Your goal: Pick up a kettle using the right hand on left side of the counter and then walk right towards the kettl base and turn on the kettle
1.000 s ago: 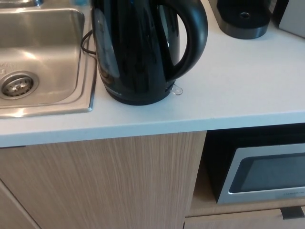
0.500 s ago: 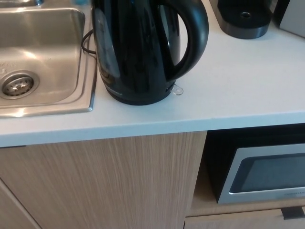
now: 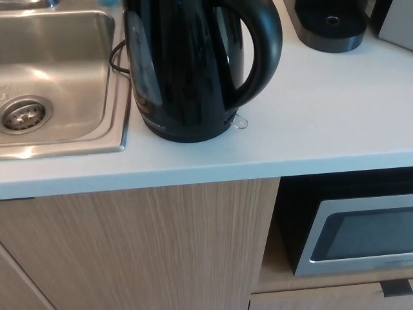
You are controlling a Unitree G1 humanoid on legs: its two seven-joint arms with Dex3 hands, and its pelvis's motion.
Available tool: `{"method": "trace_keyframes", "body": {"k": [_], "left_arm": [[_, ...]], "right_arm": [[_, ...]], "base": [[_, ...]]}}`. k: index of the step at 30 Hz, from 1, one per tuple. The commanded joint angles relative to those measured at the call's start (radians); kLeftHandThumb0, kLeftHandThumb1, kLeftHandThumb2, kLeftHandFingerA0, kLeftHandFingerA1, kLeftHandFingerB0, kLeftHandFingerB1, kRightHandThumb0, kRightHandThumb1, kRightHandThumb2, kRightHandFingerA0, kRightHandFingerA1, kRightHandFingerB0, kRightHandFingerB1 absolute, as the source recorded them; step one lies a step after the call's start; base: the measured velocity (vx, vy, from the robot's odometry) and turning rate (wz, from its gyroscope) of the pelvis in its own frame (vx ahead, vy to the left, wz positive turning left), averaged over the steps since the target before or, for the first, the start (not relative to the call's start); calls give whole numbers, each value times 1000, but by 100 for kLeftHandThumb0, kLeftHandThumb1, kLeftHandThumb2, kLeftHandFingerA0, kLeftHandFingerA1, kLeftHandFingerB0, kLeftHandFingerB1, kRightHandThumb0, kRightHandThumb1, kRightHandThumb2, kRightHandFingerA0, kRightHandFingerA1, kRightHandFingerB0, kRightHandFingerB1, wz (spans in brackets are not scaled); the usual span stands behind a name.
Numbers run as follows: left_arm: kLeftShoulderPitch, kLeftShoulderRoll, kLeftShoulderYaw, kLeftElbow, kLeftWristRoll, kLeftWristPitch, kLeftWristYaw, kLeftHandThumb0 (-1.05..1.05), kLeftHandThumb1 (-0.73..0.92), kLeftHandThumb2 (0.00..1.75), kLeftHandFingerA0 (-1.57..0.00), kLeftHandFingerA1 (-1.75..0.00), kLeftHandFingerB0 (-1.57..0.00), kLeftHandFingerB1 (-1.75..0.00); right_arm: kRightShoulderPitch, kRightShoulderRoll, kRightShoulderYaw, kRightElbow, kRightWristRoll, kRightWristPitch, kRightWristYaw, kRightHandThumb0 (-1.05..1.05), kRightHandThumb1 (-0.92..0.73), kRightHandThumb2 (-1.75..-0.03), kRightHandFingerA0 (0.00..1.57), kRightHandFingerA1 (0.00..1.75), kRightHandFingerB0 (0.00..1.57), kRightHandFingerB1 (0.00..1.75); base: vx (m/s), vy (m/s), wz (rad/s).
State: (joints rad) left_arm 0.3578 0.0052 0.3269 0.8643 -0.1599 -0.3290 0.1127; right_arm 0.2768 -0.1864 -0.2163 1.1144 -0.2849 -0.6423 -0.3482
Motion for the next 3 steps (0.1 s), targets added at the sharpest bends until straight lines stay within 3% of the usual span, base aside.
{"method": "trace_keyframes", "body": {"k": [1,3], "left_arm": [[3,2,10,18,1,-40,11,17,50,125,-106,-131,-91,-106],[-1,0,14,30,0,-52,13,13,50,123,-111,-133,-95,-108]], "right_arm": [[-1,-5,-11,9,66,-43,-7,-12,-68,-67,117,108,87,57],[-7,-4,-15,7,78,-35,-6,-12,-69,-69,117,108,86,58]], "base": [[0,0,0],[0,0,0]]}}
